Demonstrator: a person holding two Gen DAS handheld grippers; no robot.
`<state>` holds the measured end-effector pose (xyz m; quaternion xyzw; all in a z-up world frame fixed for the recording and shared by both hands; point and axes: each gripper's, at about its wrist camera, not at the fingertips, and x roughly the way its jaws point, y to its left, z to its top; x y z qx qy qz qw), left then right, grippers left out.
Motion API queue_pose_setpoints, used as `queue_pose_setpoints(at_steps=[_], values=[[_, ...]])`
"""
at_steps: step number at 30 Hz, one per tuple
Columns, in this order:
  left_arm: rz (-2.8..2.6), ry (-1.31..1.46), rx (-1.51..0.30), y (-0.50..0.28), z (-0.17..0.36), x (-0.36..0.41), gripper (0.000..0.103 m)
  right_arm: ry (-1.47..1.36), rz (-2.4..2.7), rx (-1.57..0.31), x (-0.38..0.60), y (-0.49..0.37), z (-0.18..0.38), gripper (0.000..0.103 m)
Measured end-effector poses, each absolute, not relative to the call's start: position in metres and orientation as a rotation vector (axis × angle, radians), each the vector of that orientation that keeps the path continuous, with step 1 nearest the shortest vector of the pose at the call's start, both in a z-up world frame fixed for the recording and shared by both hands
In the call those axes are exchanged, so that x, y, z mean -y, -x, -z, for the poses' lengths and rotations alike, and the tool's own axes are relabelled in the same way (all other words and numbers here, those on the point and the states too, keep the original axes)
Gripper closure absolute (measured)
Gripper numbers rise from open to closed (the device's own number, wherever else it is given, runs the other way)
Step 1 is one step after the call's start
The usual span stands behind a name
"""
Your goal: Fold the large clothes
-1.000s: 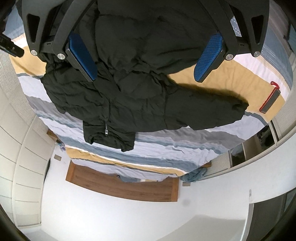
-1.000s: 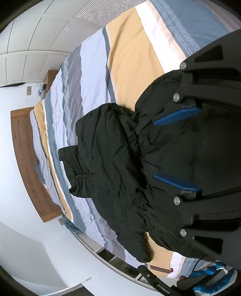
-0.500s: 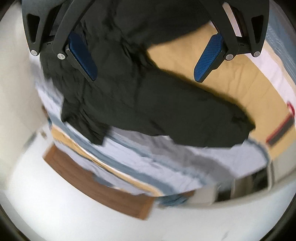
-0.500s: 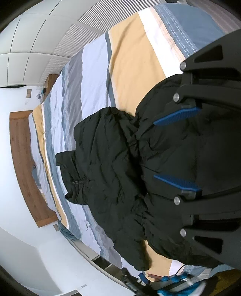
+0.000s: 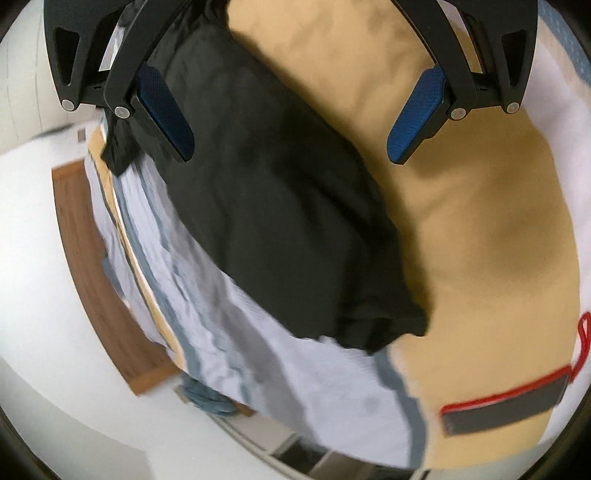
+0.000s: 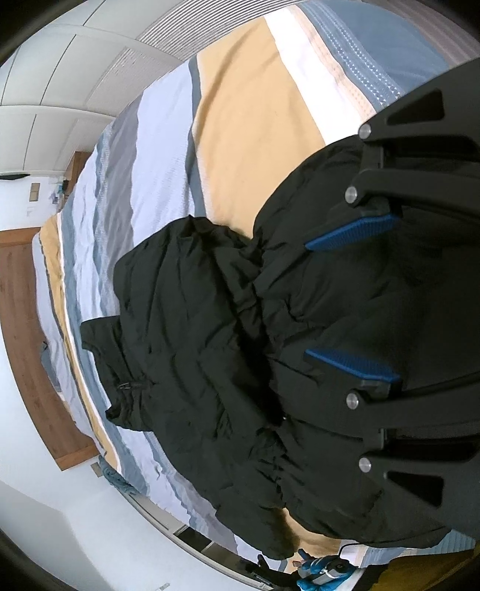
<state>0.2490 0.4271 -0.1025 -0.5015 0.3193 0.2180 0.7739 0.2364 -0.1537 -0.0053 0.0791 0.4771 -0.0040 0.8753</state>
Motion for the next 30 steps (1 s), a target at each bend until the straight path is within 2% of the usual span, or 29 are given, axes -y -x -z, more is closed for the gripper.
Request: queue_pose_setpoints(at_steps=[3, 5, 6, 7, 8, 10, 12, 16, 30], values=[[-0.451, 1.169, -0.681, -0.249, 0.117, -0.444, 0.002, -0.167, 0.007, -1.004, 0.154, -0.239, 0.009, 0.05], [-0.421, 1.211, -0.678, -0.251, 0.126, -0.452, 0.017, -0.173, 0.008, -1.011, 0.156, -0.241, 0.012, 0.05], [-0.401, 1.232, -0.68, -0.252, 0.13, -0.453, 0.039, -0.177, 0.008, -1.014, 0.157, -0.242, 0.013, 0.05], [-0.37, 1.264, -0.68, -0.254, 0.135, -0.455, 0.056, -0.181, 0.008, -1.016, 0.158, -0.243, 0.014, 0.05], [-0.34, 1.301, -0.668, -0.255, 0.14, -0.457, 0.06, -0.184, 0.009, -1.018, 0.158, -0.244, 0.015, 0.05], [-0.315, 1.332, -0.638, -0.252, 0.143, -0.46, 0.077, -0.186, 0.008, -1.02, 0.158, -0.245, 0.017, 0.05], [-0.288, 1.347, -0.61, -0.251, 0.141, -0.459, 0.087, -0.184, 0.006, -1.02, 0.157, -0.245, 0.017, 0.05], [-0.28, 1.314, -0.58, -0.248, 0.126, -0.451, 0.094, -0.18, -0.005, -1.011, 0.158, -0.243, 0.014, 0.05], [-0.189, 1.082, -0.51, -0.25, 0.024, -0.393, 0.096, -0.217, -0.043, -0.949, 0.171, -0.221, -0.007, 0.05]])
